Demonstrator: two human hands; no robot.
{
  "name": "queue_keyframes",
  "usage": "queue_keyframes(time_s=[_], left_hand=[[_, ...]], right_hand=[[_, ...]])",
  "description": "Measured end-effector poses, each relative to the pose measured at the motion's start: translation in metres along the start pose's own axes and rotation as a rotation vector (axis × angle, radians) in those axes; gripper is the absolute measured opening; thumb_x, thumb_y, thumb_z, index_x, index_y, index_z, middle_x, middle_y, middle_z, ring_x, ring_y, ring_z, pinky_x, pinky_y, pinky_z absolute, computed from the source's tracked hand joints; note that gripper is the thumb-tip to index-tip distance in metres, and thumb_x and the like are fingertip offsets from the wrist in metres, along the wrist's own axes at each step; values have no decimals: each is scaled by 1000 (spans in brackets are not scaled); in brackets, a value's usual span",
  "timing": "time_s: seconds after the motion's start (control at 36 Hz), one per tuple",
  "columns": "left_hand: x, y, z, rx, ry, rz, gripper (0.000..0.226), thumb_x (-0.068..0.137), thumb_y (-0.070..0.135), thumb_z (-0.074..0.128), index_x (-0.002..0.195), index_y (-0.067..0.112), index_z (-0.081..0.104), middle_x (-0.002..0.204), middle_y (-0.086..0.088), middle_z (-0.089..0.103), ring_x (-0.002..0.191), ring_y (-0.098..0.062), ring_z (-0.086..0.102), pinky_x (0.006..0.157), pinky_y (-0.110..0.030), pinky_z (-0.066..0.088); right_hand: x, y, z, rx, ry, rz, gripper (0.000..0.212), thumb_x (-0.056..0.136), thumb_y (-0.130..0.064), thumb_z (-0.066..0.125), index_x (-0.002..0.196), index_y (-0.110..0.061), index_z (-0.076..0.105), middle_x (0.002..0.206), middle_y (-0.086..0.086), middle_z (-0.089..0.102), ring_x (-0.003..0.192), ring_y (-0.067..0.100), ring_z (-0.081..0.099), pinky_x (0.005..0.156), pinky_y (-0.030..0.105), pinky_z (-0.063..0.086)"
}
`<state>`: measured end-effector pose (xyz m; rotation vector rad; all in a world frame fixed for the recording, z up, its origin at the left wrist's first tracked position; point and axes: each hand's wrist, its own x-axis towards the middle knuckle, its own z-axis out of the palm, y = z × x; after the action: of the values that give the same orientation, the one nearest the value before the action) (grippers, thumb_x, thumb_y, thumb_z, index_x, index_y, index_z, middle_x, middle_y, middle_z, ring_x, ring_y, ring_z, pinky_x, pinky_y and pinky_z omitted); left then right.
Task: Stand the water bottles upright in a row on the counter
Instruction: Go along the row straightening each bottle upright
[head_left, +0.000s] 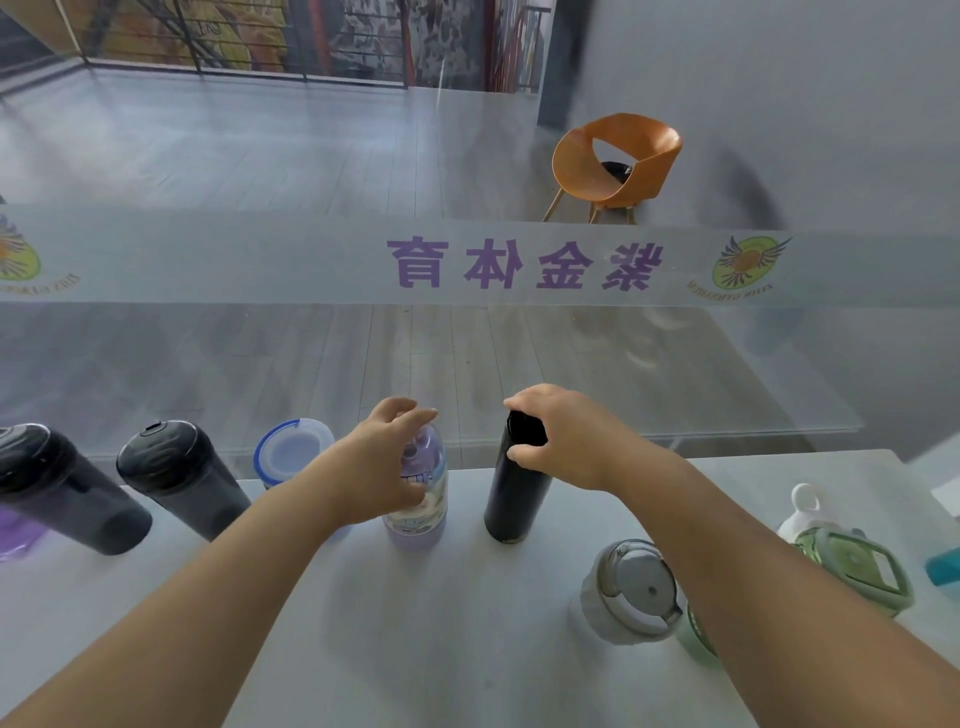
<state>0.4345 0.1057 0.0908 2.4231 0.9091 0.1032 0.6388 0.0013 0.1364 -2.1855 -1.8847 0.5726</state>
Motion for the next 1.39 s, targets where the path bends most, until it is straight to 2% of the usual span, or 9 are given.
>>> queue_keyframes(time_s=[0.17, 0.39, 0.5, 0.61, 0.75, 0.86, 0.97, 1.22, 1.39], left_hand=[[-11, 10, -8, 99, 81, -35, 68, 77, 33, 71, 136, 28, 38, 140, 2, 37, 112, -21, 51, 85, -25, 44], [-44, 25, -24, 180, 189, -31, 41, 79, 34, 64, 119, 30, 55, 121, 6, 57, 90, -18, 56, 73, -26, 40], [-60, 35, -27, 248, 162, -20, 37, 81, 37, 60, 117, 29, 56, 118, 6, 60, 88, -18, 57, 71, -27, 43], [-73, 45, -22, 244, 88, 17, 30, 83, 38, 57, 111, 27, 59, 114, 5, 62, 92, -20, 60, 81, -35, 51], [-84, 59, -6, 210, 14, 99, 34, 85, 37, 57, 117, 27, 57, 117, 5, 60, 104, -15, 57, 85, -25, 43], [-91, 71, 9, 265, -46, 171, 35, 85, 42, 54, 119, 32, 53, 114, 12, 60, 99, -9, 56, 89, -29, 48], [-94, 88, 22, 241, -21, 204, 33, 83, 46, 56, 115, 35, 54, 108, 17, 60, 91, -7, 56, 81, -23, 48], [-75, 140, 57, 217, -7, 200, 43, 82, 47, 59, 121, 34, 50, 120, 11, 58, 97, -11, 59, 81, -27, 50], [-49, 180, 90, 121, -52, 140, 56, 75, 47, 65, 125, 40, 42, 131, 13, 42, 104, -12, 50, 87, -31, 47]], right_hand=[[-11, -4, -12, -22, 28, -24, 63, 85, -37, 62, 140, -18, 39, 144, 1, 43, 130, 22, 39, 105, 36, 36], [-52, -5, -33, -27, 133, 50, 54, 86, -35, 61, 135, -17, 46, 137, 5, 51, 123, 24, 47, 100, 33, 37], [-84, -5, -34, -23, 113, 145, 50, 86, -41, 59, 132, -26, 47, 131, -1, 55, 115, 18, 52, 94, 34, 43], [-119, -2, -27, -42, 96, 214, 51, 85, -43, 59, 132, -27, 47, 129, -4, 57, 109, 14, 55, 85, 27, 43], [-162, 5, -18, -62, 85, 309, 51, 84, -47, 59, 131, -31, 47, 126, -8, 58, 106, 13, 57, 89, 33, 49], [-189, 14, -14, -90, 153, 353, 49, 84, -45, 59, 129, -30, 49, 126, -7, 59, 101, 10, 54, 86, 27, 46], [-212, 26, -13, -92, 250, 368, 43, 83, -43, 59, 124, -29, 53, 123, -8, 59, 105, 11, 54, 82, 26, 42], [-239, 72, -30, -220, 457, 223, 40, 80, -39, 68, 115, -21, 62, 117, -1, 62, 110, 20, 49, 92, 33, 45], [-236, 113, -46, -224, 315, 150, 61, 75, -52, 64, 129, -27, 50, 131, -4, 49, 122, 19, 32, 100, 35, 36]])
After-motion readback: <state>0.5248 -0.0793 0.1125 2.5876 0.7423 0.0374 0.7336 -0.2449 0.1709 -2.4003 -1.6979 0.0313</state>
